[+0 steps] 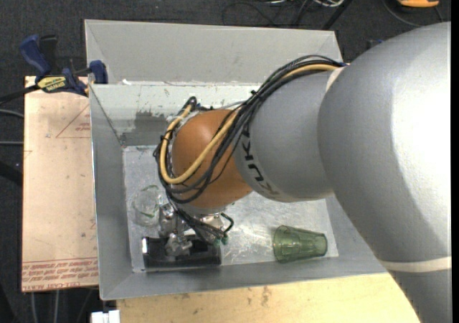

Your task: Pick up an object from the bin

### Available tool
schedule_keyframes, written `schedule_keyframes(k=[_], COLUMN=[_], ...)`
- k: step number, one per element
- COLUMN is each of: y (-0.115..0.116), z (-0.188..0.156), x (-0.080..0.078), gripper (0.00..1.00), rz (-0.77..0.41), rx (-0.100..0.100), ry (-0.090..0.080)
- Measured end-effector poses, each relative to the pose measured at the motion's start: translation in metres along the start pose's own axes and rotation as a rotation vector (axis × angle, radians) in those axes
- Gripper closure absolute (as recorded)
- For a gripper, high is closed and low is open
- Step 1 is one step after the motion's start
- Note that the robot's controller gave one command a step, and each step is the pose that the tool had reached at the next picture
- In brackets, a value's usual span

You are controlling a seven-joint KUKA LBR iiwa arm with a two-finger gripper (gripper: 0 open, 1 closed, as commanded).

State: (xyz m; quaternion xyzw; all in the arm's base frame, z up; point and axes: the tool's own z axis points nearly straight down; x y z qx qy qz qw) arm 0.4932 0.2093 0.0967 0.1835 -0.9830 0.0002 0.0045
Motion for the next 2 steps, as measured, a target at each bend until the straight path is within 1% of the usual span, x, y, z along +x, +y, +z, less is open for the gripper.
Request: schedule_keyframes(k=[1,2], y=[0.0,-0.013], z=[0.0,-0.138], x=[0.0,0.007], gripper=[1.0,1.0], rz=[0.001,-0.016], rx=[0.0,0.001], ry=[0.0,-0.007])
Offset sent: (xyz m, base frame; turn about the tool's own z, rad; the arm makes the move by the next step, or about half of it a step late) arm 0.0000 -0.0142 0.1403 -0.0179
